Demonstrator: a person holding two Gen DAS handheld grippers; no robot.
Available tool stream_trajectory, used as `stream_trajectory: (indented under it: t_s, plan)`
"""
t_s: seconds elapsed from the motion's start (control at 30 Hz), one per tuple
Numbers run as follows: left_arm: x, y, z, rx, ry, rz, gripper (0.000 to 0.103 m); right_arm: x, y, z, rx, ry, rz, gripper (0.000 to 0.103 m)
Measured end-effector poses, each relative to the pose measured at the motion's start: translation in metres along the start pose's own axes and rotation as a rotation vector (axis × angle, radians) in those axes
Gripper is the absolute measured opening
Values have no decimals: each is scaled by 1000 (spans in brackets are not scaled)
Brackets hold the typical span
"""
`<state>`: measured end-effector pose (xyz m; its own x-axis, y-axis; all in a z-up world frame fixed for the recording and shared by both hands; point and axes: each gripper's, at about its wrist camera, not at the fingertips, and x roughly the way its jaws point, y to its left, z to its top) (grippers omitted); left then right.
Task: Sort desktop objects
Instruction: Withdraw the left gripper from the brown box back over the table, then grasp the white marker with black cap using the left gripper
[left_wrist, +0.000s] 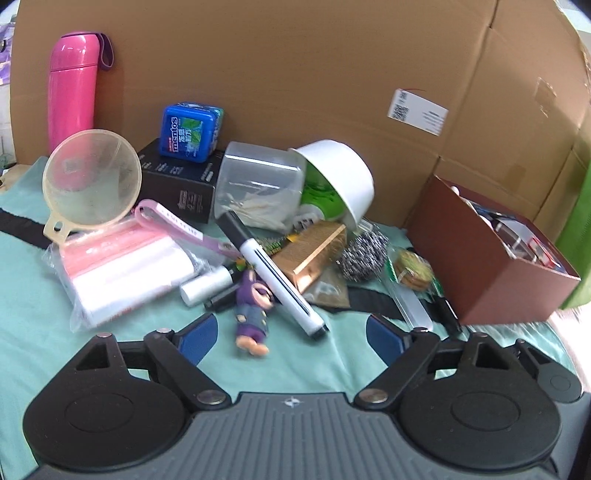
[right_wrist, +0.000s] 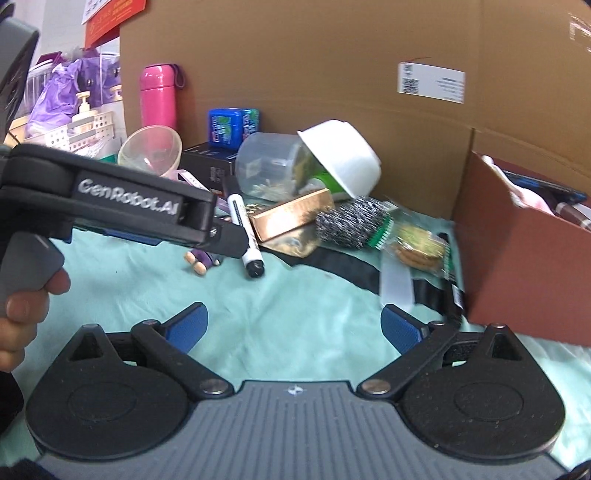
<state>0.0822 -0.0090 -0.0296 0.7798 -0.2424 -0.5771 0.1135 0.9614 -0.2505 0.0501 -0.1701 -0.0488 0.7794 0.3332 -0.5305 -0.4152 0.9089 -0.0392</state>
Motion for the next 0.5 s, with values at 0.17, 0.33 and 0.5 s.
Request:
stream_trajectory:
  t_s: [0.17,0.33,0.5]
  plan:
    - [16,11,15,-29,9,10,82,18,9,9,-23,1,26,82]
    - [32,17,26,-60,36,8,72,35,16,16,-47,10,45,68]
    - [46,22,34,-101,56,10,67,50,19,23,-52,34,68,52]
